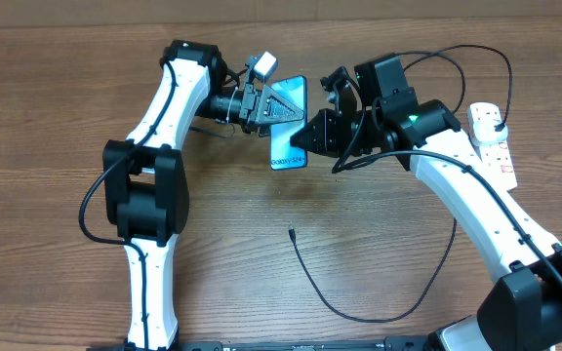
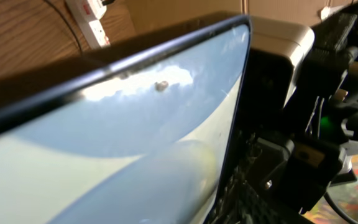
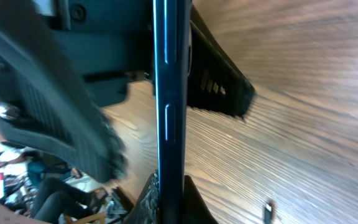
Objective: Plug charger to phone and switch on socket
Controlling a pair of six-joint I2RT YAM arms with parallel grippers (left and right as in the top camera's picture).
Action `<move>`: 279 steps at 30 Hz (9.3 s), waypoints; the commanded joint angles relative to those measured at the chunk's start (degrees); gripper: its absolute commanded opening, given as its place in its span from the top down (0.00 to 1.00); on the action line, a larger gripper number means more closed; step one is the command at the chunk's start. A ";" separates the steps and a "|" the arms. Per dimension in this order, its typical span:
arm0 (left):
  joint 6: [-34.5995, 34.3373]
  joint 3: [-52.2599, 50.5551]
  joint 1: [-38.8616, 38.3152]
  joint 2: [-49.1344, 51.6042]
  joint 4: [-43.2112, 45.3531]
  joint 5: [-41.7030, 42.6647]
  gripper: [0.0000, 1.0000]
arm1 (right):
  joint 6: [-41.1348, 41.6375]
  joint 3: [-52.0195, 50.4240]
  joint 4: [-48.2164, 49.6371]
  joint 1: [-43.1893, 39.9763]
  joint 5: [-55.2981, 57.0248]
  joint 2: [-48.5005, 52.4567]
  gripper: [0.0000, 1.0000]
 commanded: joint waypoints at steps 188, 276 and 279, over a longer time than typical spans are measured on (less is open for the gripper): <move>-60.15 -11.93 -21.55 -8.74 24.28 -85.55 0.83 | 0.33 0.68 -14.91 -11.93 38.62 -0.44 0.00; -39.32 -14.49 -4.87 -22.36 30.12 -41.31 0.96 | 0.35 0.68 -14.78 -11.93 36.52 -0.44 0.00; -35.52 -14.53 -2.36 -21.97 26.16 -37.97 0.96 | 0.35 0.68 -14.49 -11.93 33.27 -0.44 0.00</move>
